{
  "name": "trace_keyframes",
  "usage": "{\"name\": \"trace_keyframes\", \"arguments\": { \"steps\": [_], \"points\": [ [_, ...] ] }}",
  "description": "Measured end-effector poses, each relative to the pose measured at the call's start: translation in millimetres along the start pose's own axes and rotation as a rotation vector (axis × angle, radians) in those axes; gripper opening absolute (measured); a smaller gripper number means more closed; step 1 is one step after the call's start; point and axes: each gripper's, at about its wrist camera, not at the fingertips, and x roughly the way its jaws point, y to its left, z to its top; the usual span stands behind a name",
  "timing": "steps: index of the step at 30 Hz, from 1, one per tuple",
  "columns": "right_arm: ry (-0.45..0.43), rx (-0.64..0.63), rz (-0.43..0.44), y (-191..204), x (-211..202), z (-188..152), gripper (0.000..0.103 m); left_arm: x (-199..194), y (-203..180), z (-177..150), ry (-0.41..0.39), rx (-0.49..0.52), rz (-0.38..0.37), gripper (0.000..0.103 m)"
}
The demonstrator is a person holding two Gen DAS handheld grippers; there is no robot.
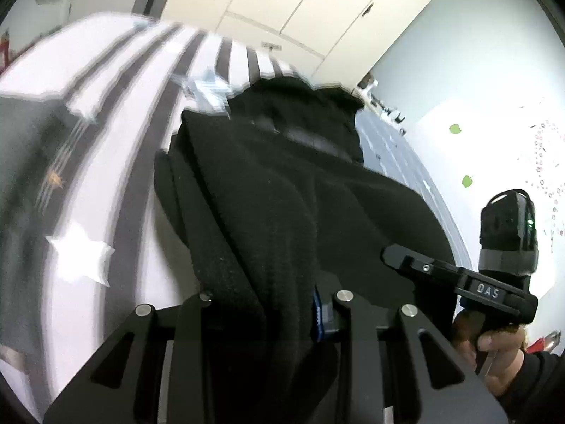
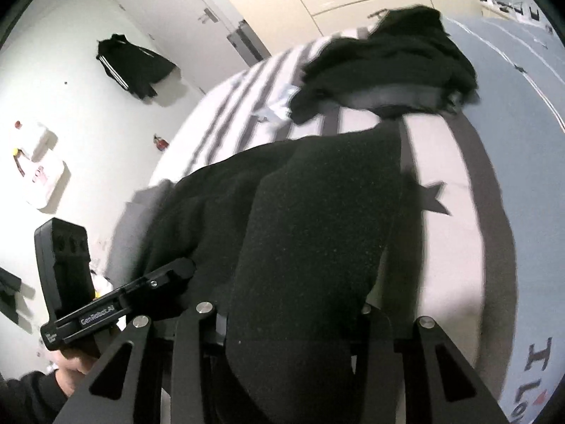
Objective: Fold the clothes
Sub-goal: 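Lift the folded black garment with both grippers and carry it along the bed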
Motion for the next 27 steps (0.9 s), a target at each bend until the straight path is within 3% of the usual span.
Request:
{"name": "trace_keyframes", "arguments": {
  "steps": [5, 12, 15, 18, 19, 20, 22, 27],
  "points": [
    [-0.020, -0.040, 0.070, 96, 18, 26, 0.034, -82, 61, 62, -0.061, 0.036, 0.060, 0.026],
    [-0.056, -0.059, 0.174, 242, 87, 63, 0.034, -156, 174, 139, -0.080, 0.044, 0.164, 0.026],
    [-0.026, -0.039, 0.191, 284, 149, 54, 0.035, -144, 244, 133, 0.004, 0.001, 0.244, 0.027],
    [0.101, -0.038, 0.127, 303, 236, 17, 0.035, -113, 325, 99, 0.142, -0.055, 0.329, 0.027],
    [0.157, -0.042, 0.104, 307, 263, 1, 0.035, -108, 340, 89, 0.155, -0.070, 0.324, 0.028],
    [0.181, -0.054, 0.086, 309, 283, -15, 0.037, -111, 349, 82, 0.121, -0.088, 0.289, 0.029],
    [0.143, -0.068, 0.091, 311, 281, -20, 0.037, -116, 352, 82, 0.084, -0.097, 0.253, 0.029],
    [0.145, -0.100, 0.112, 308, 280, -13, 0.037, -130, 342, 85, 0.037, -0.078, 0.235, 0.028]
  ]
}}
